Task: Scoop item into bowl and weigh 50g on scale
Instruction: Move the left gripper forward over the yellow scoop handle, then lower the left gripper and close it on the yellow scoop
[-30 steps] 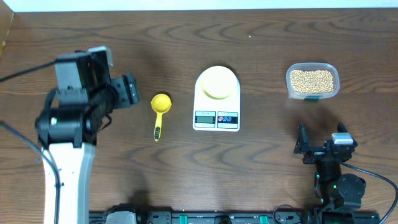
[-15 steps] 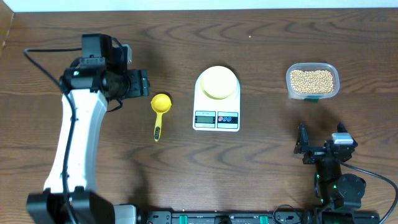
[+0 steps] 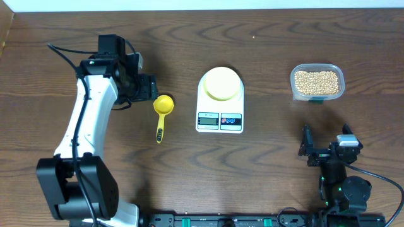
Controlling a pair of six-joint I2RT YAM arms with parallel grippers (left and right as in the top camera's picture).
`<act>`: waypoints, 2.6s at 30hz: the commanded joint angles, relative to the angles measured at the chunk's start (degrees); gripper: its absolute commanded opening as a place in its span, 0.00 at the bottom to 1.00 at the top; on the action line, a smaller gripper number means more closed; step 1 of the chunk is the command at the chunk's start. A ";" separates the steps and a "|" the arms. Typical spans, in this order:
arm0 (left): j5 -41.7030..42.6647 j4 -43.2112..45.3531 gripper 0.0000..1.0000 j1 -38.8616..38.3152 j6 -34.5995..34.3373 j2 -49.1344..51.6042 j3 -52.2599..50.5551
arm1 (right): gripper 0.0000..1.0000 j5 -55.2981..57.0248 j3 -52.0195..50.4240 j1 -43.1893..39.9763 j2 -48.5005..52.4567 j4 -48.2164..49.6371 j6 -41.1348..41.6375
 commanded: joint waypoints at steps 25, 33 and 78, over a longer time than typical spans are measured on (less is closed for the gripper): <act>-0.87 2.45 0.82 -0.24 3.17 9.35 0.81 | 0.99 0.42 -0.04 0.42 -0.33 -0.28 0.63; -0.83 3.28 0.83 -0.24 3.15 13.29 0.79 | 0.99 0.42 -0.04 0.42 -0.33 -0.28 0.63; -0.85 8.26 0.83 -0.24 23.10 19.85 0.48 | 0.99 0.42 -0.04 0.42 -0.33 -0.28 0.63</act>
